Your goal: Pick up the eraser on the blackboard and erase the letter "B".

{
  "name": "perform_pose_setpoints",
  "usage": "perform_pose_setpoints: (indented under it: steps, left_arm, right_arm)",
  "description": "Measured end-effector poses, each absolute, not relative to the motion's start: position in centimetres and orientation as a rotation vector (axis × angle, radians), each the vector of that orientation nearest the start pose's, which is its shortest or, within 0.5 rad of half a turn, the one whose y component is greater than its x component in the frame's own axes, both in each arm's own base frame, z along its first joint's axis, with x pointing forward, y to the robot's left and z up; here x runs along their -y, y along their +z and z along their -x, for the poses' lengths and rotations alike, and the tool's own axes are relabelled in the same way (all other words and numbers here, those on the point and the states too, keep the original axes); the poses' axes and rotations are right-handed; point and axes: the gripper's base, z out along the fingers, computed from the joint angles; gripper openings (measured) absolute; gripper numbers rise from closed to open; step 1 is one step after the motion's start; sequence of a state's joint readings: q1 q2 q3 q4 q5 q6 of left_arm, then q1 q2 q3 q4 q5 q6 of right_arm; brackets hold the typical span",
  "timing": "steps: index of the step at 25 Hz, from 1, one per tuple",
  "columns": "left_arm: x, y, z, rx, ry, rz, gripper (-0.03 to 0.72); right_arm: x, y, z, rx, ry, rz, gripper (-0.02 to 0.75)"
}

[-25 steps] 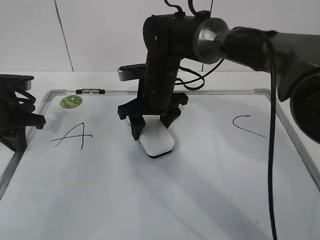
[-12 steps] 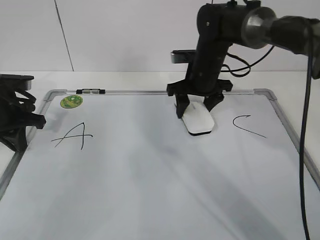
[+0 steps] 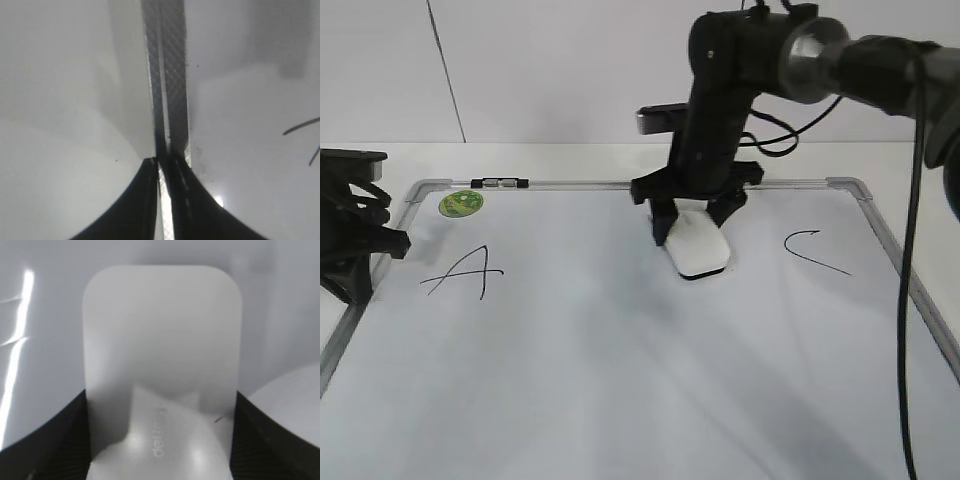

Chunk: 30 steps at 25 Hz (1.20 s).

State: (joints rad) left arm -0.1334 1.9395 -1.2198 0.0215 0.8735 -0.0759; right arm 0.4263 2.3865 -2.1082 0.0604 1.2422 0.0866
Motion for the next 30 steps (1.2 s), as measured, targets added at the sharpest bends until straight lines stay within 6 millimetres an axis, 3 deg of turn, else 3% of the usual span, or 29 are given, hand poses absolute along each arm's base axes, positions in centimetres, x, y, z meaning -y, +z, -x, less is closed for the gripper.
perform_pose_setpoints:
  steps: [2, 6, 14, 16, 23, 30]
  left_arm:
    - [4.6, 15.1, -35.6, -3.073, 0.015, -0.109, 0.049]
    - [4.6, 15.1, -35.6, -3.073, 0.015, -0.109, 0.049]
    - [4.6, 15.1, -35.6, -3.073, 0.015, -0.109, 0.049]
    - [4.6, 15.1, -35.6, -3.073, 0.015, -0.109, 0.049]
    - [4.6, 15.1, -35.6, -3.075, 0.016, -0.109, 0.049]
    - [4.6, 15.1, -35.6, -3.075, 0.016, -0.109, 0.049]
  right_arm:
    - [-23.7, 17.2, -43.5, -2.970, 0.161, 0.573, 0.531]
    - [-27.0, 17.3, -41.5, -2.958, 0.205, 0.675, 0.531]
    - [-27.4, 18.0, -41.0, -2.957, 0.271, 0.670, 0.531]
    - [-27.3, 19.2, -40.8, -2.936, 0.288, 0.663, 0.531]
    - [-25.5, 26.5, -40.1, -2.786, 0.280, 0.611, 0.531]
    - [-20.2, 27.9, -38.5, -2.858, 0.250, 0.489, 0.531]
